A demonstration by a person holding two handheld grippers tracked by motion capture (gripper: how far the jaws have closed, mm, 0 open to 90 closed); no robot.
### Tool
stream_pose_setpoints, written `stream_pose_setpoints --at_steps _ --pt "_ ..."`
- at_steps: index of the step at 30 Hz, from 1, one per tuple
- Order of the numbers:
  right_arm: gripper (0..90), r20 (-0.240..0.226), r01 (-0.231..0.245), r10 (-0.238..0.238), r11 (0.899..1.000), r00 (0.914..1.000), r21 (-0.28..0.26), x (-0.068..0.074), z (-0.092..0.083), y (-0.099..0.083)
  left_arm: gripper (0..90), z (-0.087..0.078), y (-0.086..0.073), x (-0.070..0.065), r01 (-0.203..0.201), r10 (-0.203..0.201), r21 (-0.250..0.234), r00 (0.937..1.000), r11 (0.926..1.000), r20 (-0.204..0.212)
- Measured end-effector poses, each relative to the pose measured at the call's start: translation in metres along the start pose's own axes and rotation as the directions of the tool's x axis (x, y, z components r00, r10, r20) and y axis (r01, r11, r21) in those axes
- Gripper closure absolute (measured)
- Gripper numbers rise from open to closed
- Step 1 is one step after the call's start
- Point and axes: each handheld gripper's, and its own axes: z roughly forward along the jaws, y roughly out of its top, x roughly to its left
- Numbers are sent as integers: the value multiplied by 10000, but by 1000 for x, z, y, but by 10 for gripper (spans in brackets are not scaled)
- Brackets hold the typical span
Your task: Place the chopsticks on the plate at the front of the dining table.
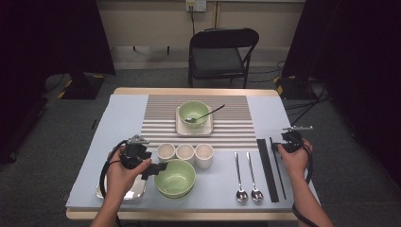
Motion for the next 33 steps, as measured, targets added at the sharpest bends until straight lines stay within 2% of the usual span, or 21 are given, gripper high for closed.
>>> stream_pose_setpoints --at_steps 10,16,25,27,33 --pt "832 85 131 -131 9999 9999 84 3 -5 -5 214 -3 1 -1 -102 102 -33 9999 9999 9" --pt "849 155 -38 39 10000 9999 -51 3 -6 -8 214 -1 1 -3 -60 61 -69 10000 10000 41" --pt "857 250 -94 102 9994 9996 -327 -4 3 2 214 0 0 1 82 -82 -44 10000 10000 -2" --pt "857 313 -170 178 9995 9994 -270 -5 5 5 214 0 0 2 21 -21 -9 9999 10000 -125" --pt "841 256 -151 158 9995 9995 -264 -6 5 5 214 -1 0 3 55 -55 -36 9999 10000 -85"
